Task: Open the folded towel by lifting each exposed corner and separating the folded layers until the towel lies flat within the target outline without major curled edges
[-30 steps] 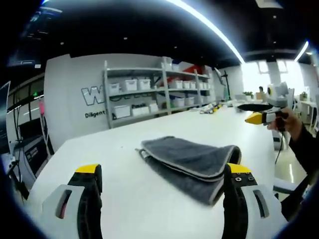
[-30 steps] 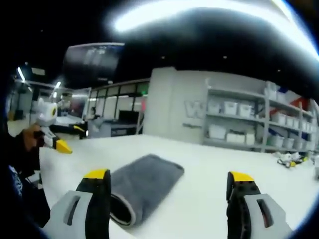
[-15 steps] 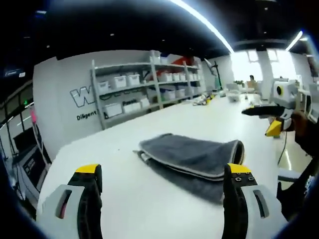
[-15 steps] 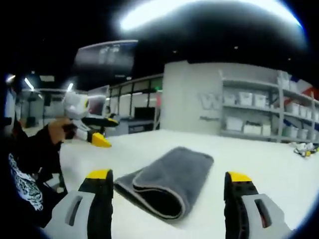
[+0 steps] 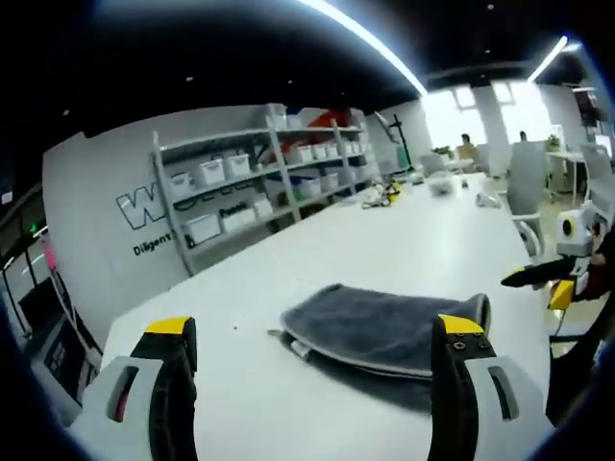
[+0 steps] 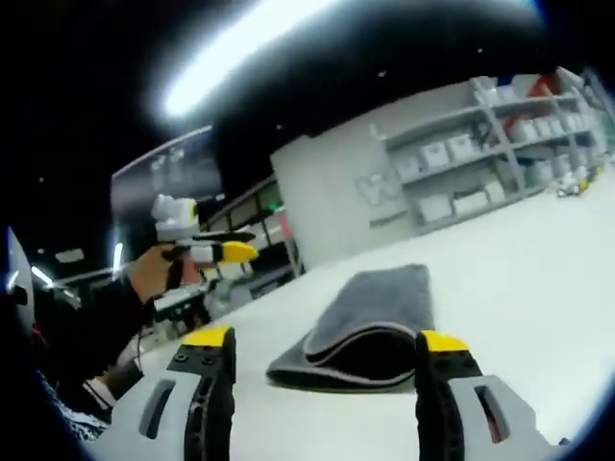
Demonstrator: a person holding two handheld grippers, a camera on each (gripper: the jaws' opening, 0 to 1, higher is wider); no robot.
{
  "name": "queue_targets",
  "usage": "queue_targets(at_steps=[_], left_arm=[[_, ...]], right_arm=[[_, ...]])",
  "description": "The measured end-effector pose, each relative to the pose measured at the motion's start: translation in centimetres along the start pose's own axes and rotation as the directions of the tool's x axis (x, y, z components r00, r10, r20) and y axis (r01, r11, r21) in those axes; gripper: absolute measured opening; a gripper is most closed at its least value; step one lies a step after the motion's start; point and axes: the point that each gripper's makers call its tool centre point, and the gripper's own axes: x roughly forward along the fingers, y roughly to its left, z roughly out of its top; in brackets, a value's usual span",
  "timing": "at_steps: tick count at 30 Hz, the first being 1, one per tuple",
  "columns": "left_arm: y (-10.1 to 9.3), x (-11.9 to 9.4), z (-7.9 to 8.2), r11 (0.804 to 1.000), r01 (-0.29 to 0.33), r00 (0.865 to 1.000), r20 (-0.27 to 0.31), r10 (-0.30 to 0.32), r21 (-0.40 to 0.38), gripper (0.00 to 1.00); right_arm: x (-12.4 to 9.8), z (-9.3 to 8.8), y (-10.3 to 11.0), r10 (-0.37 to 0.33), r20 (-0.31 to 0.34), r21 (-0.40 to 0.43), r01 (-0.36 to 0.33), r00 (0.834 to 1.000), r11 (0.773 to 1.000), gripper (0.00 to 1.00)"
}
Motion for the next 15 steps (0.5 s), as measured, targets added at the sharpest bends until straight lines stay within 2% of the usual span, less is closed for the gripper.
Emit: queue_targets(at_steps=[3,5,8,9,11,15], left_arm=[[1.1,1.4,0.7,0.998,0.055,0.998,-0.044,-0.054,0.016,1.00],[1.7,2.7,1.0,0.993,0.114,0.989,-0.094,-0.114,-0.005,1.00],[2.7,4.2,1.6,0.992,0.128,0.985,-0.122,-0.125,0.014,1.00],[3.3,4.9,1.5,0.990,0.132,0.980,-0.157,-0.121,0.057,1.00],[4.2,6.1,1.7,0.985,0.137,0.976,-0.184,-0.116,0.108,1.00],[4.2,8.1,1.6,0.973,0.222,0.951,-0.233,-0.203,0.058,1.00]], right_arm=[[0.3,-0.5,1.0,0.018,-0.006,0.013,-0.018,1.000,1.000,0.68],[0.6,-1.0,1.4,0.021,-0.023,0.015,-0.021,0.999,1.000,0.66],[1.0,-1.4,1.4,0.018,-0.026,0.069,-0.016,0.999,0.998,0.61],[1.1,-1.5,1.4,0.015,-0.026,0.073,-0.013,1.000,0.997,0.60],[1.4,-1.5,1.4,0.014,-0.028,0.091,-0.012,1.000,0.996,0.58],[2.2,-1.6,1.6,0.013,-0.040,0.124,-0.008,0.999,0.992,0.58]])
